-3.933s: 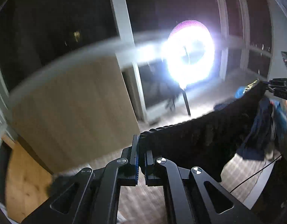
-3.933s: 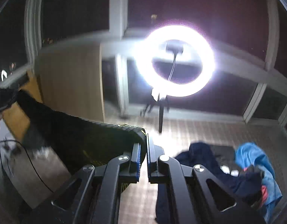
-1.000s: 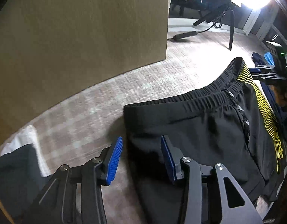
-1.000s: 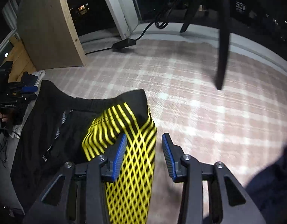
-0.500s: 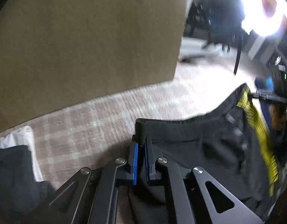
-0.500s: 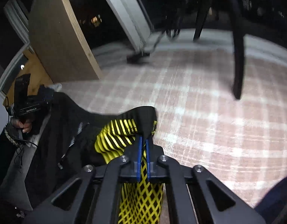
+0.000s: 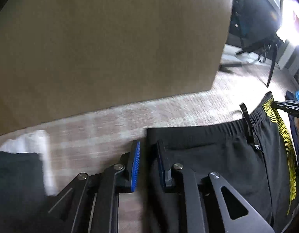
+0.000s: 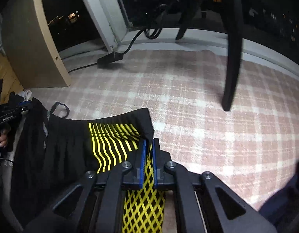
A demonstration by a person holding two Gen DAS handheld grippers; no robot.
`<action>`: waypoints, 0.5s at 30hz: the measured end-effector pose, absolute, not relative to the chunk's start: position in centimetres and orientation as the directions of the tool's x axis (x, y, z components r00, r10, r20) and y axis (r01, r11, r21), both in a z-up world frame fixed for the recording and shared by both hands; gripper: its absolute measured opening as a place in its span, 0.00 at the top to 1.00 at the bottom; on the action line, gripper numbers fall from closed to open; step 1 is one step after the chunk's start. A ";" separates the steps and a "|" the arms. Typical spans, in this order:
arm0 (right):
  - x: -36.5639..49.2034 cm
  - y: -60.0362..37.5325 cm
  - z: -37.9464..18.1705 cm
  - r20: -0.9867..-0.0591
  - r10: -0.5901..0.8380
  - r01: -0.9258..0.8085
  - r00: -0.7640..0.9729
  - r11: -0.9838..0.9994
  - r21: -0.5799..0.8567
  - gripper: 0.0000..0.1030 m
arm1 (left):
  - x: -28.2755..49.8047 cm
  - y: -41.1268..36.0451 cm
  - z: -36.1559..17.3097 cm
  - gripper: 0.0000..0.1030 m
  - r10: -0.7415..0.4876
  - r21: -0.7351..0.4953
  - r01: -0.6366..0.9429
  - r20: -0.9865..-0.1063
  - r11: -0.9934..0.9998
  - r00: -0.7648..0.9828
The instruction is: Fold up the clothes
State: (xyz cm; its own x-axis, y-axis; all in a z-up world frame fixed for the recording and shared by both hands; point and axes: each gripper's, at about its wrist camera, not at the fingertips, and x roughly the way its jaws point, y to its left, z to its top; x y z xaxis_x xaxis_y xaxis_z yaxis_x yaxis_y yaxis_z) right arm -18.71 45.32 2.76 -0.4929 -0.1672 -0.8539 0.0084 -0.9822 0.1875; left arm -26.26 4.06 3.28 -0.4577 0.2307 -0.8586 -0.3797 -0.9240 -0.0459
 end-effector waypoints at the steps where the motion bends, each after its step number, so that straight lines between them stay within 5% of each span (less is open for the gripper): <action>1: -18.2 45.6 3.5 -0.850 -0.164 0.002 -0.501 -0.982 0.189 0.88 | -25.5 3.2 4.3 0.85 0.235 -0.049 -0.375 -0.852 -0.926 -0.468; 6: -12.9 46.9 9.3 -0.807 -0.286 0.037 -0.517 -0.949 0.313 0.82 | -19.9 -1.3 9.7 0.84 0.272 -0.068 -0.388 -0.822 -0.919 -0.500; 9: -7.8 47.4 12.5 -0.775 -0.355 0.064 -0.522 -0.923 0.379 0.67 | -14.3 -3.1 11.7 0.72 0.319 -0.097 -0.433 -0.820 -0.896 -0.475; 15: 5.2 50.0 17.5 -0.676 -0.486 0.078 -0.554 -0.839 0.539 0.67 | -2.9 -4.7 12.5 0.69 0.355 -0.142 -0.470 -0.844 -0.871 -0.403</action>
